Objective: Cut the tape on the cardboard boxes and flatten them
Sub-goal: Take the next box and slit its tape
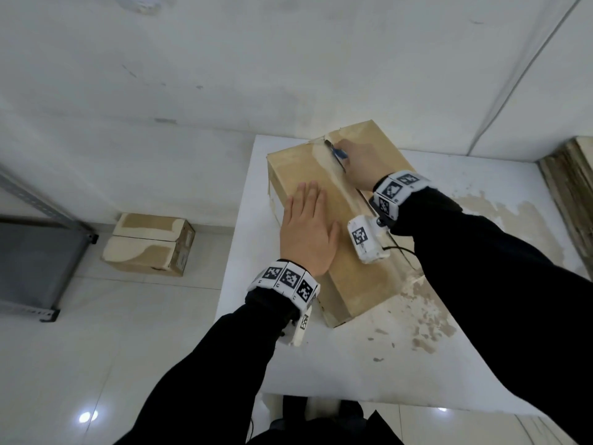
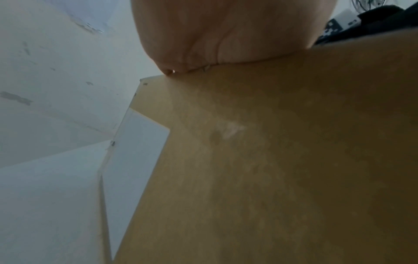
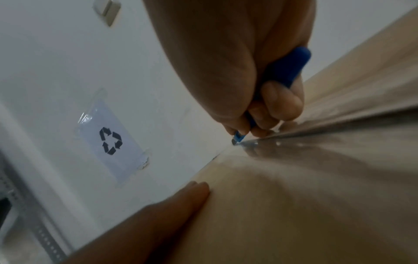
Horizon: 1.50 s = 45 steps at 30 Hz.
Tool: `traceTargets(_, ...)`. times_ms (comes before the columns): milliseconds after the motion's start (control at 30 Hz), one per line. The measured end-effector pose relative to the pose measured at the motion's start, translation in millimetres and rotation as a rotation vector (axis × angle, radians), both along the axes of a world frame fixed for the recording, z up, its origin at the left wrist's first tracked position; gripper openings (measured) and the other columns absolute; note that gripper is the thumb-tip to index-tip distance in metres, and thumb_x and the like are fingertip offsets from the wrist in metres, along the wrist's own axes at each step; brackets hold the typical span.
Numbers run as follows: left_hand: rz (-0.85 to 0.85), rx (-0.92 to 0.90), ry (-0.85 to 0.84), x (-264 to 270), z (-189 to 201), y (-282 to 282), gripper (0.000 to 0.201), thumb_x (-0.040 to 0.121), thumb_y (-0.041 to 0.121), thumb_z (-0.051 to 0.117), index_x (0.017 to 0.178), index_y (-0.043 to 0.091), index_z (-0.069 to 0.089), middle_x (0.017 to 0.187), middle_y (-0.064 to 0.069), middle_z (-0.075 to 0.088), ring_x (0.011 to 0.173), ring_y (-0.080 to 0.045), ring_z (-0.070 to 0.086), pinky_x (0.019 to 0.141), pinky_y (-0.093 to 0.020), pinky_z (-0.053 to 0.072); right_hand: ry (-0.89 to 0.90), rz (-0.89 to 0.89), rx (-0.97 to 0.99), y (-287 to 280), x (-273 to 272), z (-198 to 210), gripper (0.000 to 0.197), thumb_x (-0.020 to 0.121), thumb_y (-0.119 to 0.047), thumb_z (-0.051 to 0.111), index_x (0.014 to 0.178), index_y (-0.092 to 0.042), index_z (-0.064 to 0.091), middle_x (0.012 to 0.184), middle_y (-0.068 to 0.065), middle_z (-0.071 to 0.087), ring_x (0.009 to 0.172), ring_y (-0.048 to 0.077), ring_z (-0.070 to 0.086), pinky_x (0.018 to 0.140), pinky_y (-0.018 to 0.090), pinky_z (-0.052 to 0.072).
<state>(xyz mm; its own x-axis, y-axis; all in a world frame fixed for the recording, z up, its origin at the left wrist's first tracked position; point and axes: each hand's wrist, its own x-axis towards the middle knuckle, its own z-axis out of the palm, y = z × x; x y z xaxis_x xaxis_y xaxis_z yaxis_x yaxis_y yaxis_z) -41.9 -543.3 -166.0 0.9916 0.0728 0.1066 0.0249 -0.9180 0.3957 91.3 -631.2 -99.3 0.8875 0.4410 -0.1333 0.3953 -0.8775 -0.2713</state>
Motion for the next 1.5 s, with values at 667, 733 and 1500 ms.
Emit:
traceTargets(667, 0.04, -0.003, 0.046, 1.4, 4.7, -3.0, 0.062, 0.098, 0.033, 0.034, 0.152, 0.01, 0.016, 0.161, -0.005, 0.005, 0.148, -0.019, -0.003, 0.117, -0.031, -0.009, 0.144, -0.057, -0.011, -52.8, -63.1, -0.2, 0.038, 0.094, 0.0, 0.034, 0.128, -0.009, 0.049, 0.119, 0.02, 0.059, 0.104, 0.036, 0.057, 0.092, 0.043, 0.046)
traceTargets(733, 0.044, -0.003, 0.047, 2.4, 5.4, -3.6, 0.061, 0.098, 0.032, 0.034, 0.152, 0.01, 0.016, 0.161, -0.005, 0.006, 0.148, -0.018, -0.003, 0.117, -0.031, -0.008, 0.153, -0.072, 0.005, -64.1, -77.3, 1.2, 0.038, 0.096, -0.002, 0.033, 0.13, -0.01, 0.048, 0.116, 0.021, 0.059, 0.098, 0.035, 0.057, 0.086, 0.039, 0.047)
traceTargets(1500, -0.688, 0.359, -0.097, 16.7, 24.5, -16.7, 0.043, 0.094, 0.013, 0.035, 0.134, 0.011, 0.05, 0.136, -0.02, 0.048, 0.13, -0.036, 0.04, 0.11, -0.051, 0.023, 0.004, -0.25, 0.109, -158.5, -200.5, -29.9, 0.052, 0.091, 0.009, 0.039, 0.135, -0.019, 0.045, 0.066, 0.01, 0.05, 0.049, 0.021, 0.04, 0.048, 0.035, 0.036)
